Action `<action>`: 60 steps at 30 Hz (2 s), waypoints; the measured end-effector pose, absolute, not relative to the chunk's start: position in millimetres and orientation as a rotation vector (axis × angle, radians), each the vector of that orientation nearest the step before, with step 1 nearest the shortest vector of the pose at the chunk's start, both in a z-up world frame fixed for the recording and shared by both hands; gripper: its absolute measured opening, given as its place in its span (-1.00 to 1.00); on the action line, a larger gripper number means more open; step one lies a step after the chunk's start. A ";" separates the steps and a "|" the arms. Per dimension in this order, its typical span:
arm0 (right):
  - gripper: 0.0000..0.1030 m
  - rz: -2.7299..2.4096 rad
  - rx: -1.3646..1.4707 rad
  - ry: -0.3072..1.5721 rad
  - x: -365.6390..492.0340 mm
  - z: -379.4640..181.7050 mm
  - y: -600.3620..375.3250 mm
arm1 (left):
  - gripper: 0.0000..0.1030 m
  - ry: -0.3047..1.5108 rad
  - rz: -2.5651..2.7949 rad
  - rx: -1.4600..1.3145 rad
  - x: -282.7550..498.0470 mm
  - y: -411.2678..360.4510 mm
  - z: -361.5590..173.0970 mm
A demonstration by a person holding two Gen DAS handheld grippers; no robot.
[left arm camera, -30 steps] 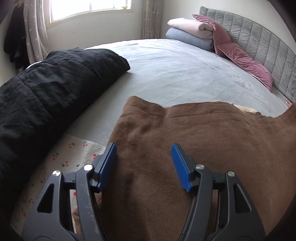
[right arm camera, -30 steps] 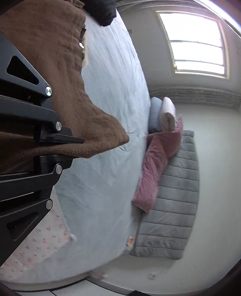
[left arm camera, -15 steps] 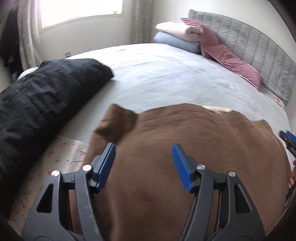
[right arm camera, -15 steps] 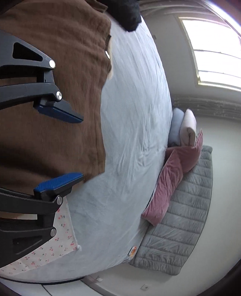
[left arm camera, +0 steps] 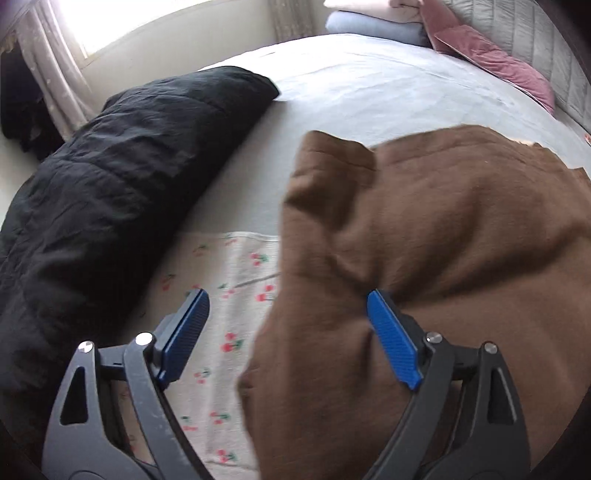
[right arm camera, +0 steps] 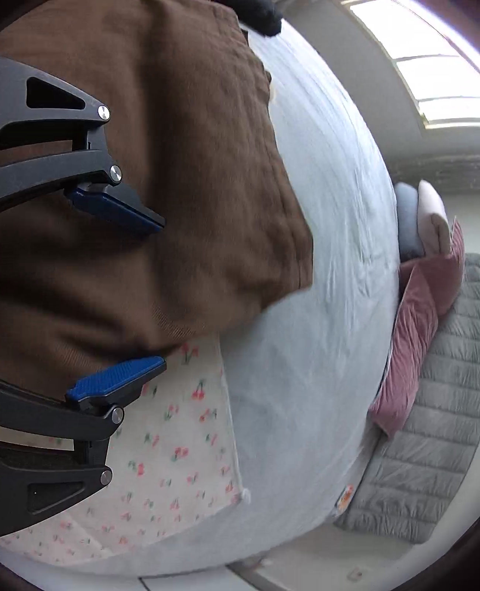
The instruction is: Fold large clothes
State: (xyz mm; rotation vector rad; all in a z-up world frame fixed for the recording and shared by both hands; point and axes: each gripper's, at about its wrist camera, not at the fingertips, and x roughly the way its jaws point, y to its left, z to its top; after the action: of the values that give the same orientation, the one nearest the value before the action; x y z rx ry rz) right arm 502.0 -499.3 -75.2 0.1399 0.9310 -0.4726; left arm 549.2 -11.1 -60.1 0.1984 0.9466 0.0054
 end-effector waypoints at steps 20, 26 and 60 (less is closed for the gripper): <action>0.18 -0.149 0.251 0.919 360.0 -82.8 -433.6 | 0.55 0.858 -0.280 0.249 375.6 -22.4 -62.7; 0.26 -0.235 0.291 0.921 314.4 -49.2 -428.6 | 0.66 0.925 -0.193 0.174 342.2 -5.5 -36.0; 0.85 -0.207 0.047 0.884 209.0 -33.9 -232.1 | 0.99 1.022 -0.104 0.099 200.9 -89.2 -29.1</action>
State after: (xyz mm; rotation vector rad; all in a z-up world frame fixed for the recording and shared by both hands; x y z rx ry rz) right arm 209.0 -232.1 -33.9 0.0475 0.8843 -0.2072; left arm 200.9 -89.2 -29.1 0.0993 1.0225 -0.1039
